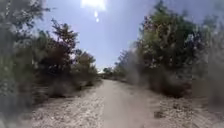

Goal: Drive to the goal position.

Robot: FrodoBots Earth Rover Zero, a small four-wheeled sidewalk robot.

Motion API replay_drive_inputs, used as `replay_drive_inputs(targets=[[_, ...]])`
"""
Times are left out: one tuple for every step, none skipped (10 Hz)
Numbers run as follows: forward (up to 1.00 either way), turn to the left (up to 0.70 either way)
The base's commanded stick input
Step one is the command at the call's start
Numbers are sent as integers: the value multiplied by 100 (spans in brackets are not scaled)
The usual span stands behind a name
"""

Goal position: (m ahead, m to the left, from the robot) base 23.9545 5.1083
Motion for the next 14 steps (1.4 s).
replay_drive_inputs(targets=[[70, 0], [70, 0], [70, 0], [70, 0], [70, 0], [70, 0], [70, 0], [70, 0], [70, 0], [70, 0], [70, 0], [70, 0], [70, 4], [70, 14]])
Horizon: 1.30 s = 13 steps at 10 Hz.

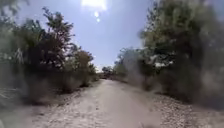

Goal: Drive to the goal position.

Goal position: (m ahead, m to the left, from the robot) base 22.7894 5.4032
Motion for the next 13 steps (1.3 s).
replay_drive_inputs(targets=[[70, 14], [70, 14], [70, 6], [70, 0], [70, 0], [70, 0], [70, 0], [70, 0], [70, 0], [70, 0], [70, 0], [70, 0], [70, 0]])
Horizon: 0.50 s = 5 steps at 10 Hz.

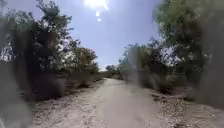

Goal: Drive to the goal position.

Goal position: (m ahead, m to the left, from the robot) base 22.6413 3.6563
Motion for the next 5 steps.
replay_drive_inputs(targets=[[70, 0], [70, 0], [70, 0], [70, 0], [70, 0]])
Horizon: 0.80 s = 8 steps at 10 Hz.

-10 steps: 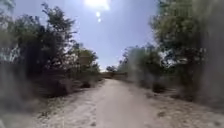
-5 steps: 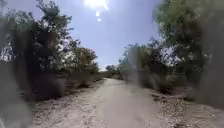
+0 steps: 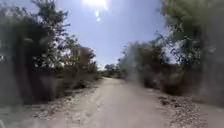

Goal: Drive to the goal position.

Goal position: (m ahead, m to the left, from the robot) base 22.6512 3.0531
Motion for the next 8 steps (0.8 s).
replay_drive_inputs(targets=[[70, 0], [70, 0], [70, 0], [70, -5], [70, -11], [70, 0], [70, 0], [70, 0]])
